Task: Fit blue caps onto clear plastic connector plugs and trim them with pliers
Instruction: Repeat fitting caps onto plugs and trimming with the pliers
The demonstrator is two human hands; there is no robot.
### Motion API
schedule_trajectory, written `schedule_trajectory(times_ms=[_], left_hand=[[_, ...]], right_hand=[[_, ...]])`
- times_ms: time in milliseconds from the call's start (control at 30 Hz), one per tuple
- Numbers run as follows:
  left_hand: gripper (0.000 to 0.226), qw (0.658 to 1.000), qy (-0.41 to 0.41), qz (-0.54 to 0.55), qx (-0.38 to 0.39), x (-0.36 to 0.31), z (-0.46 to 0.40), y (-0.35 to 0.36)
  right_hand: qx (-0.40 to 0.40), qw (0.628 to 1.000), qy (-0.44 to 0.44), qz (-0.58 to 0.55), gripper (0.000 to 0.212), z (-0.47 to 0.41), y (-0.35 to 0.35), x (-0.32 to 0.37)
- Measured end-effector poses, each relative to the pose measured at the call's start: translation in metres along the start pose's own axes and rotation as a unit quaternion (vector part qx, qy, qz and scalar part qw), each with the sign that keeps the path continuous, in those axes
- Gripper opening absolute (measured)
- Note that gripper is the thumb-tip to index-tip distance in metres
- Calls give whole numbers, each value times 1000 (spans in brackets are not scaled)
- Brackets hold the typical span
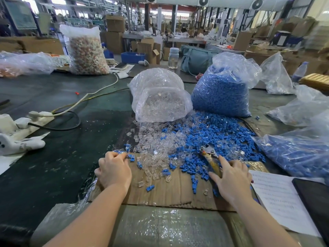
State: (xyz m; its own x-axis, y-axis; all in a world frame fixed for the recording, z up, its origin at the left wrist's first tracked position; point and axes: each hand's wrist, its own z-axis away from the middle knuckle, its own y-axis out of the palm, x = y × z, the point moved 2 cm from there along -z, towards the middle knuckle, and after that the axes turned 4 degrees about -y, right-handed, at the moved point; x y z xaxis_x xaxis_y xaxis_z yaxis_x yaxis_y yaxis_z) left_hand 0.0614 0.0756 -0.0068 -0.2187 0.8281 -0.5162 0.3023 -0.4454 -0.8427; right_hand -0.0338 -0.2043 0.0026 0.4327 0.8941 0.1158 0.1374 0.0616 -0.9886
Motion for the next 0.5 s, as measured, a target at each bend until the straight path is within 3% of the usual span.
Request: schedule_trajectory(times_ms=[200,300,433,500], left_hand=[[25,992,86,84,34,-25,26,6],[24,978,144,141,59,-39,45,14],[22,965,183,162,91,-53,64,24],[25,964,197,150,93,-54,70,29]], right_hand=[[29,999,13,18,70,-3,1,-3],[8,1000,6,22,65,0,-2,5],[-81,993,-91,-8,42,9,-3,28],[-86,986,-136,-33,24,14,-1,38]])
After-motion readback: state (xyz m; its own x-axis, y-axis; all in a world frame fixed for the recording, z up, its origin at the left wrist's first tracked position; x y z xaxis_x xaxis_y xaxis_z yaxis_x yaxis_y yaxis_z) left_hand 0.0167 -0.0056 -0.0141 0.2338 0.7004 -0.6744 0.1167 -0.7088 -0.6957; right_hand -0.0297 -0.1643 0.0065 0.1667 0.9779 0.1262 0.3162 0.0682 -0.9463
